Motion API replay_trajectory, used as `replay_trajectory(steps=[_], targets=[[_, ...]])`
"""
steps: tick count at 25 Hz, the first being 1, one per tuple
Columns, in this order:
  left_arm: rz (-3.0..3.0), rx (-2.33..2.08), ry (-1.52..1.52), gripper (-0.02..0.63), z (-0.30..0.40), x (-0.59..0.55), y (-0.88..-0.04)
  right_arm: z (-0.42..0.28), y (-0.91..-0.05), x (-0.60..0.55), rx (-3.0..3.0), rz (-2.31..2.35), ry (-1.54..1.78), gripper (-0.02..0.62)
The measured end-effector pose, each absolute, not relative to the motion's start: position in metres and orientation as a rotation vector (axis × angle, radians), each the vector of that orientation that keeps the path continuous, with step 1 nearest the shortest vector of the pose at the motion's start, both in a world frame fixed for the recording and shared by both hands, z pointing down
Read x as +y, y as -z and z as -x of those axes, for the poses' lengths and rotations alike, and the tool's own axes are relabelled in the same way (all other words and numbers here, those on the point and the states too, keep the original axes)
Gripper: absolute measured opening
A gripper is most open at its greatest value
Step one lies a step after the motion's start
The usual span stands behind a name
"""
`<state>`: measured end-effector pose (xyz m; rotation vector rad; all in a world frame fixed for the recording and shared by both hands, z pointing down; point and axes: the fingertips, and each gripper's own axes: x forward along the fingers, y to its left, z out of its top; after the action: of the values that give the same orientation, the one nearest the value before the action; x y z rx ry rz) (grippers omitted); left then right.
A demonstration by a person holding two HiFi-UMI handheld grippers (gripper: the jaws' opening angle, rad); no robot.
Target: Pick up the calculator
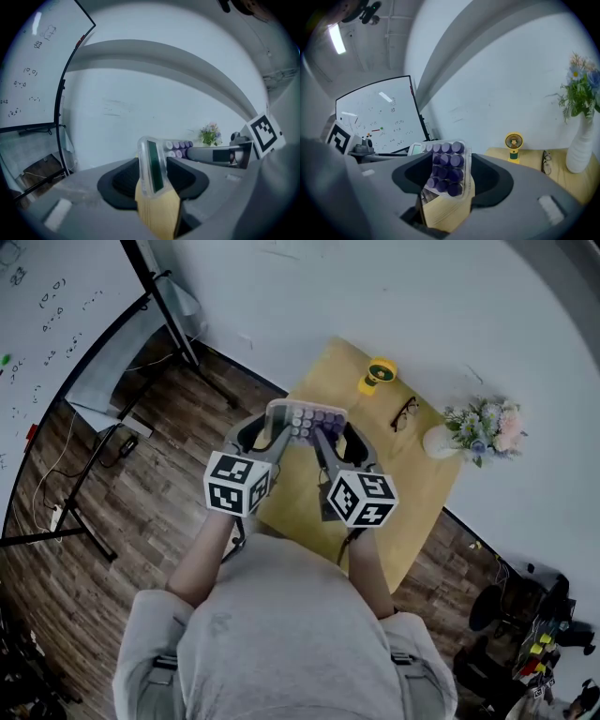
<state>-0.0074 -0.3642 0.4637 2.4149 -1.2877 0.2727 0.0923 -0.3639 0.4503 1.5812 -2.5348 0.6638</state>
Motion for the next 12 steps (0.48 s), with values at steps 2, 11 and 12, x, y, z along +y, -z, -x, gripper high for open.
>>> replay_trajectory(steps=[2, 11, 12], targets=[[-2.439, -1.288, -0.263, 0.183, 0.008, -0.361, -0.456, -0.092, -0.442, -0.36, -2.54, -1.601, -0.63, 0.247], [-2.549, -1.281, -0.212, 0.183, 0.01, -0.345, -0.419, -0.089, -0.404, -0.339, -2.574, -1.68, -0.495, 0.247], [-2.561, -1.279, -0.208, 0.183, 0.01, -0.343, -0.415, -0.089, -0.4, -0.336, -2.577, -1.689, -0.482, 0.247]])
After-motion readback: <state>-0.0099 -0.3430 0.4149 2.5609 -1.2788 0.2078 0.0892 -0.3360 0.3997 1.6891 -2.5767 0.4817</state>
